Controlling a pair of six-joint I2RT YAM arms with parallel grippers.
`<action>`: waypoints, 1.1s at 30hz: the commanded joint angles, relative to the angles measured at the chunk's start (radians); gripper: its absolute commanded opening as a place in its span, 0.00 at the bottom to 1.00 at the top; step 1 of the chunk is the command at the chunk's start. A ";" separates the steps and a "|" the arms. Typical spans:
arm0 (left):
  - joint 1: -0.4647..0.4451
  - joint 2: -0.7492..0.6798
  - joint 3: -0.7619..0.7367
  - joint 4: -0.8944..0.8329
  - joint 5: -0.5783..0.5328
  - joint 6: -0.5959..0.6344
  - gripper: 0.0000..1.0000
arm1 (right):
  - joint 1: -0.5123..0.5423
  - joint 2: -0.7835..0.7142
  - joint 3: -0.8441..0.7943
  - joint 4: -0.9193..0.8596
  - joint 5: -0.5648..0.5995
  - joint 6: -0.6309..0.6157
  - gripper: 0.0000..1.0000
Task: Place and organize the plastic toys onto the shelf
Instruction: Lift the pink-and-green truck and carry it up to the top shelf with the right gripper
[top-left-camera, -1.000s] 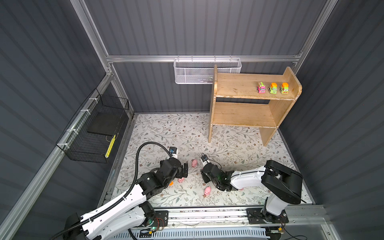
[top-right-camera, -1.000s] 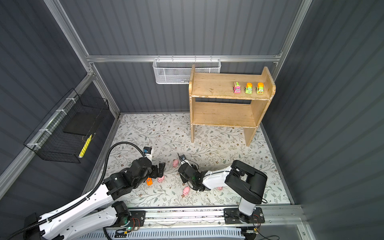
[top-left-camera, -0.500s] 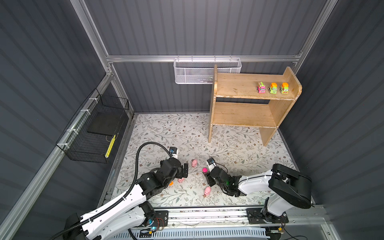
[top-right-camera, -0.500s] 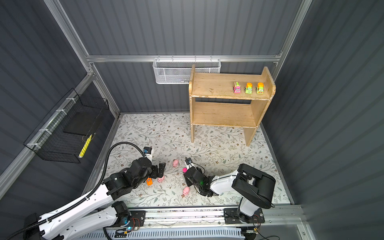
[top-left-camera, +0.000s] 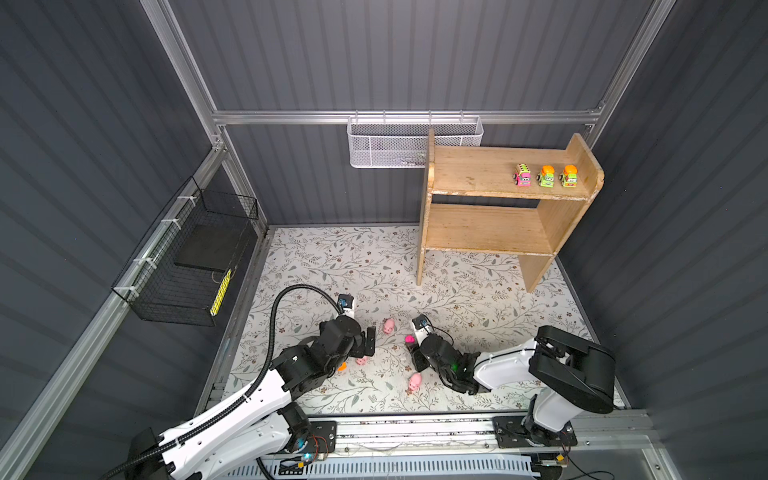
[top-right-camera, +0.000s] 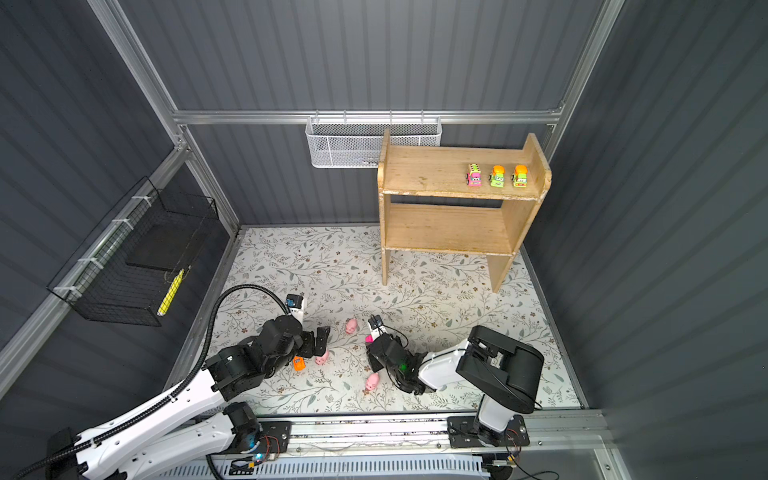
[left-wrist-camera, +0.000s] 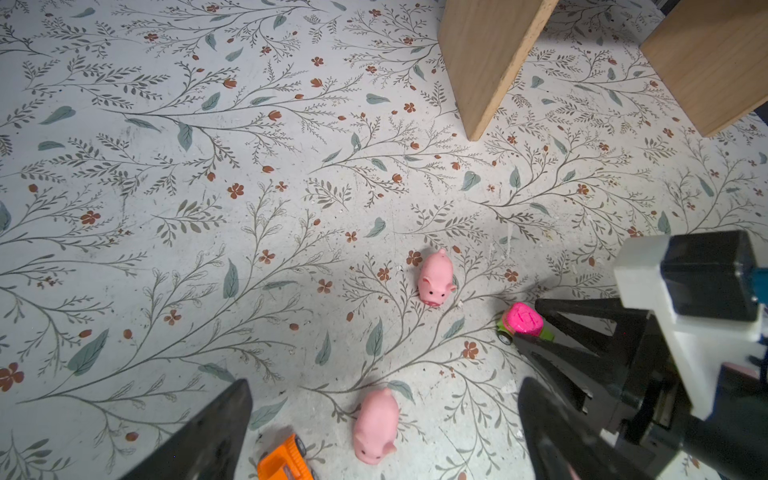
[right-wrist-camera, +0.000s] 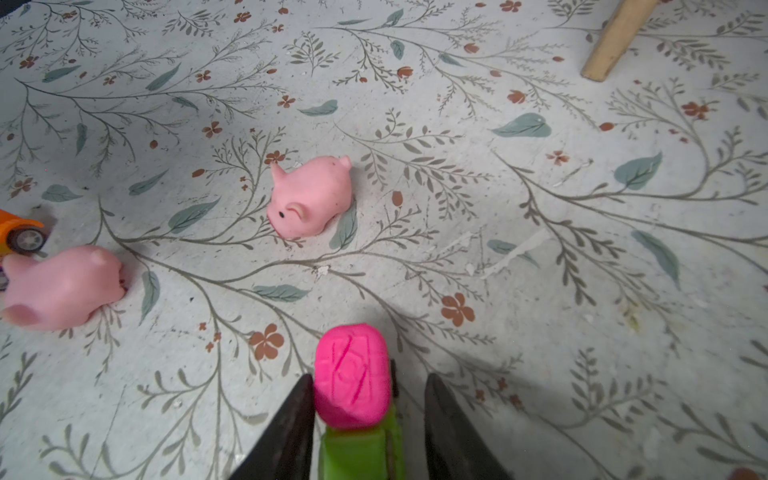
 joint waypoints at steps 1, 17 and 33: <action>0.007 0.006 0.031 -0.028 0.008 0.009 1.00 | 0.006 0.021 -0.018 0.040 0.015 -0.006 0.44; 0.008 0.040 0.083 -0.034 0.018 0.030 1.00 | 0.006 -0.158 0.010 -0.138 0.080 -0.036 0.29; 0.007 0.128 0.190 -0.001 0.140 0.141 1.00 | -0.017 -0.502 0.316 -0.705 0.232 -0.158 0.30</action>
